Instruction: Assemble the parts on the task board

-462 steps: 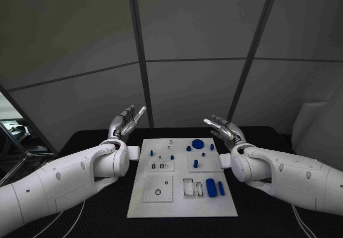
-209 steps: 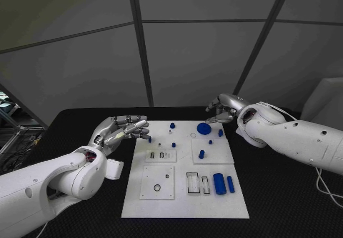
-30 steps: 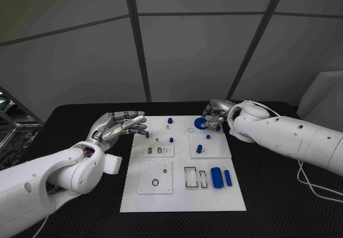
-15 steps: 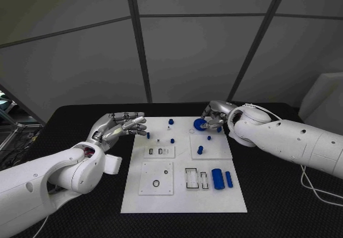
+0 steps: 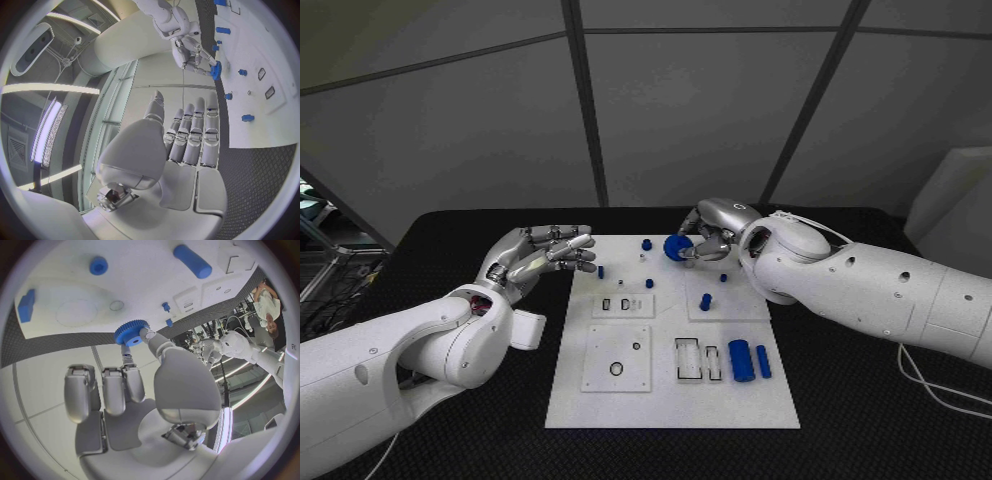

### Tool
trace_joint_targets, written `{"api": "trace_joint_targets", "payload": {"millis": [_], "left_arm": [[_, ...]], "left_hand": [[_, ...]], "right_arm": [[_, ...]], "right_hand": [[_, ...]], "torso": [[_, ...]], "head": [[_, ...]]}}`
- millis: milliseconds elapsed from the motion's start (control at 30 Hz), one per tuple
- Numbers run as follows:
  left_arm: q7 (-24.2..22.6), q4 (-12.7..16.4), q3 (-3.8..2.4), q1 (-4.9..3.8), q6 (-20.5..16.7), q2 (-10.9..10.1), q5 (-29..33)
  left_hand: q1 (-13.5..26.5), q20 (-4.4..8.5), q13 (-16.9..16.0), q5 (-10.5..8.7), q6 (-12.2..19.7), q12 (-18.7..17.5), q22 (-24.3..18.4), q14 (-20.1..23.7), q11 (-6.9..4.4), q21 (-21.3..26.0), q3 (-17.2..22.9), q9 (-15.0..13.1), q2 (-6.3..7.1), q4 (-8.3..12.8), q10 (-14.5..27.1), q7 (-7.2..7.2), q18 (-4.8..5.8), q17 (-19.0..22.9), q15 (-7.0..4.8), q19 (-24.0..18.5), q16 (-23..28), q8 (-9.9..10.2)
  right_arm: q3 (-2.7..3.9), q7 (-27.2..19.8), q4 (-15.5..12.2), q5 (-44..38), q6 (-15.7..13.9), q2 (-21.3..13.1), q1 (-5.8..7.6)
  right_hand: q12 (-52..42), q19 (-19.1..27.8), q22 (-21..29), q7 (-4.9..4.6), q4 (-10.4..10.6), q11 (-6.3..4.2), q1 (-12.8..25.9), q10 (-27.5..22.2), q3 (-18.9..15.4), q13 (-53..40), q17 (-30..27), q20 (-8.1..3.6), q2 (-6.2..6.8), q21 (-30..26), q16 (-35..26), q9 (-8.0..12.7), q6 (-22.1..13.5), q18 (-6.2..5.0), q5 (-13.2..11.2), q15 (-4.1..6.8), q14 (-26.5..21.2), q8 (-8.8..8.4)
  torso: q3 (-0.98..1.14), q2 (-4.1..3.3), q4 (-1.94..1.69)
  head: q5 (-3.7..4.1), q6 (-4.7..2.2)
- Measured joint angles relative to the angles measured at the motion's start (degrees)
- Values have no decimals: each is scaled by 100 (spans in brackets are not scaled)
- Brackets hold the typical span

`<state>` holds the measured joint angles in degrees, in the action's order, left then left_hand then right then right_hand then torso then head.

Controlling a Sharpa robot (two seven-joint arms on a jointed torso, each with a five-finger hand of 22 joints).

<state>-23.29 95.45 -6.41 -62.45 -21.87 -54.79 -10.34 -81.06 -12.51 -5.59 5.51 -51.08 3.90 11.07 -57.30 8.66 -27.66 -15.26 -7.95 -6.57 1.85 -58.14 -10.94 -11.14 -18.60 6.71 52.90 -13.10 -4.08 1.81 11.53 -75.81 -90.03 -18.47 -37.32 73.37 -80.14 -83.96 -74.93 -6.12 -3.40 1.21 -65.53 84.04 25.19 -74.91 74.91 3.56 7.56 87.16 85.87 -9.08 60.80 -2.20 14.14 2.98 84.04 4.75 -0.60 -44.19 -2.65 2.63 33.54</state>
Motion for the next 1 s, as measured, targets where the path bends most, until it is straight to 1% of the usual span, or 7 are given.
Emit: {"api": "trace_joint_targets", "payload": {"millis": [33, 267, 300, 533, 600, 767, 1000], "left_arm": [[0, 0, 0, 0, 1, 1, 0], [1, -12, 0, 0, 2, 7, 0], [1, -12, 0, 0, 2, 7, 0], [1, -11, 0, -1, 2, 15, 0], [1, -10, 0, -1, 2, 20, 0], [1, -9, 0, -1, 3, 28, 0], [1, -11, 0, -2, 4, 37, 0]], "left_hand": [[0, 0, 0, 0, 0, 0, 0, 0, 16, 0, -14, 0, 0, 14, 17, 0, 0, -3, 0, 0, 0, 0], [0, 0, 5, 0, 0, 0, 0, 0, 18, 0, -14, 1, 0, 14, 18, 0, 0, -5, 0, 0, 0, 0], [0, 0, 5, 0, 0, 0, 0, 0, 18, 0, -14, 1, 0, 14, 18, 0, 0, -5, 0, 0, 0, 0], [0, 0, 4, 0, 0, 0, -4, 0, 18, 0, -14, 1, 0, 14, 18, 0, 0, -4, 0, 0, 0, 0], [0, 0, 5, 0, 0, 0, -4, 0, 18, 0, -14, 1, 0, 14, 18, 0, 0, -4, 0, 0, 0, 0], [0, 0, 4, 0, 0, 0, -4, 0, 18, 0, -14, 1, 0, 14, 18, 0, 0, -4, 0, 0, 0, 0], [0, 0, 4, 0, 0, 0, -4, 0, 18, 0, -14, 2, 0, 14, 18, 0, 0, -10, 0, 0, 0, 0]], "right_arm": [[0, 11, 6, -67, -15, 54, 0], [-5, 107, 154, -670, -123, 465, 1], [-12, 121, 177, -741, -132, 510, 2], [-124, 205, 413, -1121, -150, 861, 3], [-146, 222, 476, -1185, -144, 938, 2], [-177, 263, 627, -1316, -114, 1079, 1], [-207, 296, 745, -1422, -25, 1209, 1]], "right_hand": [[0, 0, 0, 0, 0, 0, 0, 0, 0, 0, 0, 0, 0, 0, 0, 0, 0, 0, 0, 0, 0, 0], [1, 0, 1, 1, 0, 0, 0, 0, -1, 0, -1, 0, 1, 0, 0, 0, -1, 0, 0, 0, 0, -17], [1, 0, 1, 1, -1, 0, 0, 0, -1, 0, -1, 0, 1, 0, 0, 0, -1, 0, 0, 0, 0, -18], [1, 0, 1, 2, -17, 0, 1, 0, 14, 0, -1, 0, 2, 0, 0, -1, -2, 0, -1, 0, 0, -48], [1, 0, 1, 2, -17, 0, 1, 0, 14, 0, -1, 0, 2, 0, 0, -1, -2, 0, -1, 0, 0, -61], [4, 0, 1, 4, -17, 0, 1, 0, 14, 0, -1, 0, 3, 0, 0, -1, -3, 0, -6, 0, 0, -39], [4, 0, 1, -16, -17, 0, 2, 0, 14, 0, -1, 1, 4, 0, 0, -2, 17, 0, -19, -1, 0, -37]], "torso": [[-1, 0, -1], [-2, -4, -5], [-2, -4, -5], [-1, -4, -5], [1, -4, -5], [3, -4, -4], [4, -2, 3]], "head": [[-6, 4], [-48, 17], [-51, 18], [-62, 15], [-69, 14], [-70, 15], [-83, 24]]}}
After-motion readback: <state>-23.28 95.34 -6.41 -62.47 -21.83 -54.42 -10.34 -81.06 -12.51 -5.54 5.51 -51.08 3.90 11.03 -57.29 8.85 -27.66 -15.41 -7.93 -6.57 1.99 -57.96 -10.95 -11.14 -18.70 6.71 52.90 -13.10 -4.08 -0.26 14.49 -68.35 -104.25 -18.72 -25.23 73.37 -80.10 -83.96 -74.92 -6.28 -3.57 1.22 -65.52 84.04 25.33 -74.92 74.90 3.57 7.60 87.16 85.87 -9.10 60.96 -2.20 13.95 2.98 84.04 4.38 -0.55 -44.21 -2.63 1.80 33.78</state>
